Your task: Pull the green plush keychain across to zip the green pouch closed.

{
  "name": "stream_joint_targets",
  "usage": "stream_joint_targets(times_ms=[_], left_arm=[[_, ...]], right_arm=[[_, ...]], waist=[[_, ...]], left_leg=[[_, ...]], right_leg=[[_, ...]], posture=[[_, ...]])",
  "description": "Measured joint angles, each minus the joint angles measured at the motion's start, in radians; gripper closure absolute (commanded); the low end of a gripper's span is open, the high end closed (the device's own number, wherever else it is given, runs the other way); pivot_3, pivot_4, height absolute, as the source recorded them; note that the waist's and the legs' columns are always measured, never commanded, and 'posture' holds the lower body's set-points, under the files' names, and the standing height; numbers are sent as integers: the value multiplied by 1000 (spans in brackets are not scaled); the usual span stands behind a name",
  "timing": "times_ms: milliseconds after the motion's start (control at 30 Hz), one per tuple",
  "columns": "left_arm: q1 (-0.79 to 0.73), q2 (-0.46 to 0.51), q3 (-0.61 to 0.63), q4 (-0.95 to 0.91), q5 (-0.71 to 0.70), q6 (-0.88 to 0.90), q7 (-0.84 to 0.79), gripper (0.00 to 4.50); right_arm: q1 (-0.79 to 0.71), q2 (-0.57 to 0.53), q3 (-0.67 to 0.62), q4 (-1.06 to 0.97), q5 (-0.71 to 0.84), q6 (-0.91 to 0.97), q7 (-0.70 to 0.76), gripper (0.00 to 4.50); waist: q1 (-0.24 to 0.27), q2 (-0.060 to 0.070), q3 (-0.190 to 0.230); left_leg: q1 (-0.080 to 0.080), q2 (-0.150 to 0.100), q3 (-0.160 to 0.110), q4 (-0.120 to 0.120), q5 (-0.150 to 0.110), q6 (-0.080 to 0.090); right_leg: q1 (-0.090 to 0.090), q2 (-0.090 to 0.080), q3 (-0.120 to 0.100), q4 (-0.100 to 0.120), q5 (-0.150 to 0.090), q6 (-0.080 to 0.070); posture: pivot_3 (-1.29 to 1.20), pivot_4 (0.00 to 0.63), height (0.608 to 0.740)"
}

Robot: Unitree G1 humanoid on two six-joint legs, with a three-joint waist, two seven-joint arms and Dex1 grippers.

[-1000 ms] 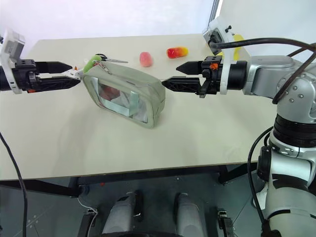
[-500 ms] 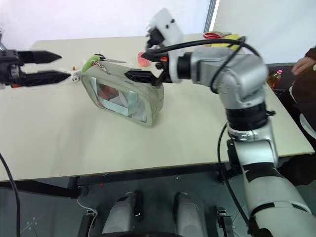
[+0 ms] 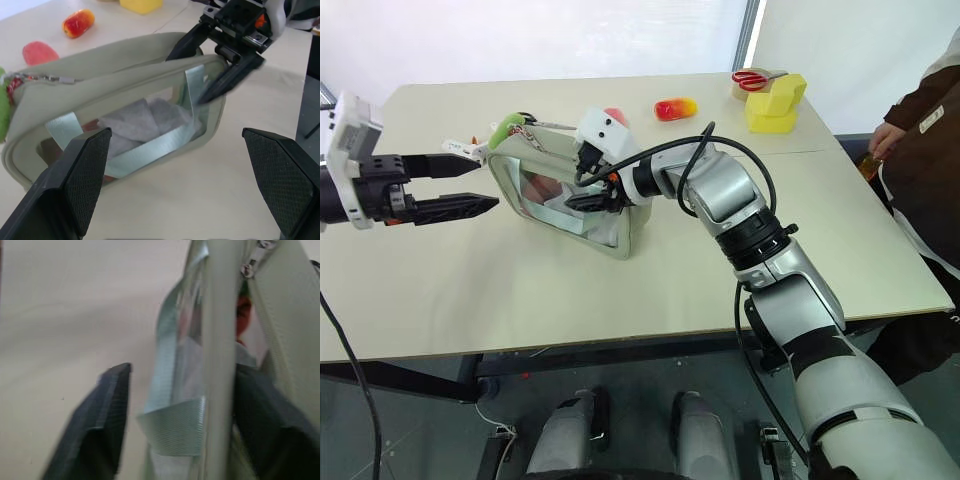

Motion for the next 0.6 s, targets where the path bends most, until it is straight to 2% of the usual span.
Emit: stream_joint_targets(times_ms=[100, 200, 300, 400, 500, 600], left_arm=[[1, -1, 9, -12, -16, 1, 19, 0], [-2, 0, 12, -13, -22, -1, 34, 0], [-4, 0, 12, -8, -22, -4, 36, 0], [-9, 0, 11, 4, -22, -9, 37, 0], [-19, 0, -4, 7, -21, -14, 37, 0], [-23, 0, -12, 8, -21, -21, 38, 0]], right_arm=[[-2, -1, 5, 50, -65, -93, 22, 4361], [-6, -21, 31, 86, -150, -275, 63, 4447], [-25, -84, 62, 121, -244, -533, 140, 4447], [-54, -128, 54, 176, -282, -724, 214, 4447], [-59, -128, 32, 239, -280, -802, 270, 4447], [-38, -129, 7, 267, -279, -767, 293, 4447]], waist=[[0, 0, 0], [2, 0, 0], [5, 0, 0], [1, 0, 0], [-1, 0, 0], [-1, 0, 0]], left_leg=[[0, 0, 0, 0, 0, 0], [0, 0, 0, 0, 0, 0], [-1, 0, 0, 0, 0, 0], [0, 0, 1, -1, 0, -1], [1, 0, 1, -1, 1, -1], [1, 0, 1, -1, 1, -2]], right_leg=[[0, 0, 0, 0, 0, 0], [0, 0, 0, 0, 0, 0], [0, 0, 0, -1, 0, 0], [0, 0, 0, -1, 0, 0], [0, 0, 0, 0, 0, 0], [0, 0, 0, 0, 0, 0]], posture=[[0, 150, 740], [0, 150, 740], [0, 150, 740], [0, 150, 740], [0, 150, 740], [0, 150, 740]])
